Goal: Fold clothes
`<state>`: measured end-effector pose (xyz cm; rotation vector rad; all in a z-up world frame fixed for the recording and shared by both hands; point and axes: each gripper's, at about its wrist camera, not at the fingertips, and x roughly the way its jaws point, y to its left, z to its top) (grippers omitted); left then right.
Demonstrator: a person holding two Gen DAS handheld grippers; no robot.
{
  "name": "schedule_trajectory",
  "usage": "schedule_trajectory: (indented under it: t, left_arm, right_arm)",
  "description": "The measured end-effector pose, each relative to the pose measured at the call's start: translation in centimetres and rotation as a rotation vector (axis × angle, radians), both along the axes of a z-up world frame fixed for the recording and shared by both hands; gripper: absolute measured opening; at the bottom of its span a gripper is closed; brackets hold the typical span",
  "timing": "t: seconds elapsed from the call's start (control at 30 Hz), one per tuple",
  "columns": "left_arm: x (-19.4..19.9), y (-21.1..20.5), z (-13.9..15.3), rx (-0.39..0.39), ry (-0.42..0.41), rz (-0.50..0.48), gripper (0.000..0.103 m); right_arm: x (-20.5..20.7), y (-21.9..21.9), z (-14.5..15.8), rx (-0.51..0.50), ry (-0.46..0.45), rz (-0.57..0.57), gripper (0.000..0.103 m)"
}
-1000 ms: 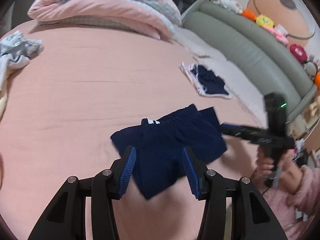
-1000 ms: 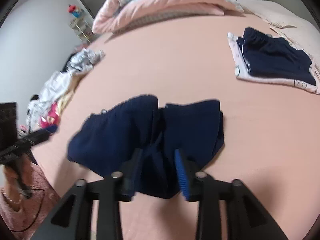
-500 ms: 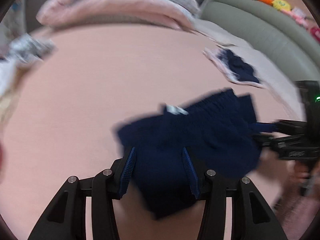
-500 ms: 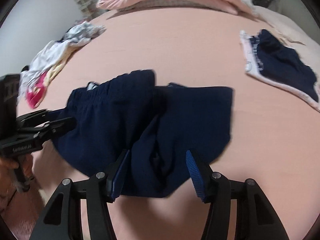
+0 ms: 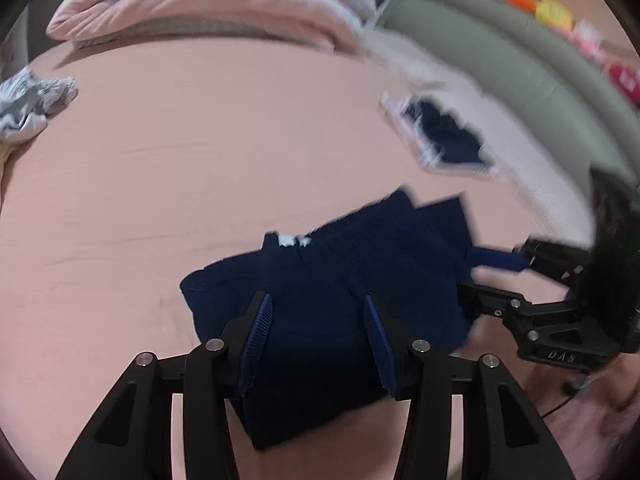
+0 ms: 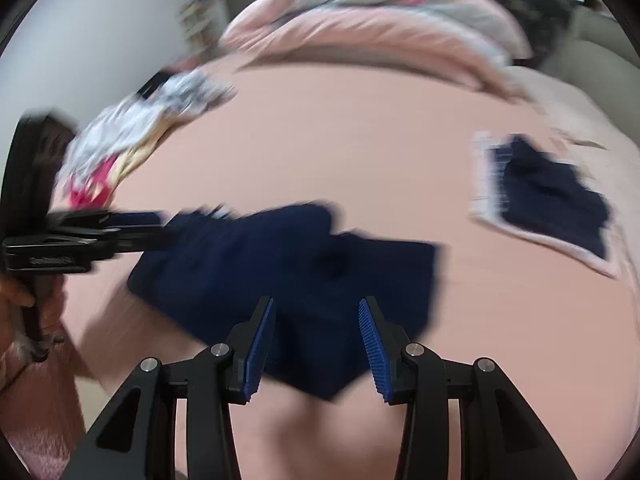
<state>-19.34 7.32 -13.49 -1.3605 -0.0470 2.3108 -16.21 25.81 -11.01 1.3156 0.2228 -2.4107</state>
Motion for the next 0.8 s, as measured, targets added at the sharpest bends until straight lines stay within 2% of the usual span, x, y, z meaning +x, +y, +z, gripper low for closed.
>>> schedule_trajectory:
  t: [0.03, 0.07, 0.13, 0.2, 0.23, 0.3, 0.33, 0.43, 0.5, 0.53, 0.57, 0.6, 0.67, 0.7, 0.8]
  left_arm:
    - [-0.6, 0.4, -0.7, -0.046, 0.000, 0.009, 0.044]
    - [-1.3, 0.0, -1.3, -0.077, 0.001, 0.043, 0.045]
    - [-2.0, -1.5, -0.9, -0.034, 0.003, 0.118, 0.046]
    - [-2.2, -2.8, 0.1, 0.017, 0.026, 0.196, 0.046]
    - [-2.2, -3.5, 0.5, 0.042, 0.037, 0.235, 0.046]
    - [-1.0, -3.5, 1.5, 0.063, 0.077, 0.200, 0.046]
    - [-0.4, -3.1, 1.6, 0.067, 0.079, 0.165, 0.046]
    - [0.7, -1.5, 1.2, 0.011, 0.093, 0.095, 0.046]
    - [0.1, 0.1, -0.7, -0.075, 0.071, 0.081, 0.046]
    - [-0.3, 0.4, -1.8, -0.126, 0.053, 0.084, 0.047]
    - [-0.8, 0.2, -2.2, -0.128, 0.028, 0.081, 0.047]
    - [-1.2, -0.7, -1.9, -0.080, -0.010, 0.088, 0.046]
    - [-0.7, -2.9, 0.6, -0.057, 0.027, 0.162, 0.046]
    - [-0.5, -3.9, 1.9, -0.046, 0.046, 0.200, 0.046]
    - [1.0, -6.5, 2.8, 0.054, -0.011, 0.234, 0.046]
  right_arm:
    - [-0.3, -0.9, -1.0, 0.040, -0.009, 0.012, 0.042]
    - [-0.7, -0.3, -1.4, 0.029, -0.030, -0.014, 0.042]
    - [-1.5, 1.4, -2.1, -0.010, -0.076, -0.080, 0.047]
    - [-1.5, 3.4, -1.4, -0.016, -0.054, -0.169, 0.047]
    - [-1.2, 4.3, -0.8, 0.046, 0.004, -0.209, 0.047]
    - [-1.0, 4.8, 0.0, 0.117, 0.079, -0.219, 0.047]
    - [-1.0, 4.8, 0.6, 0.085, 0.082, -0.195, 0.047]
    - [-1.1, 3.1, 1.4, -0.025, 0.067, -0.142, 0.049]
    - [-1.5, 1.1, 0.5, -0.039, 0.029, -0.088, 0.049]
    - [-2.0, 0.1, -0.6, -0.013, 0.004, -0.062, 0.049]
    - [-2.5, -0.8, -1.8, 0.018, -0.021, -0.038, 0.049]
    - [-2.9, -0.7, -2.6, 0.046, -0.026, -0.029, 0.049]
    - [-3.3, 0.4, -3.2, 0.063, -0.021, -0.045, 0.048]
    - [-3.3, 1.8, -2.4, 0.055, 0.001, -0.098, 0.048]
    - [-3.0, 5.8, -0.2, 0.016, 0.059, -0.226, 0.051]
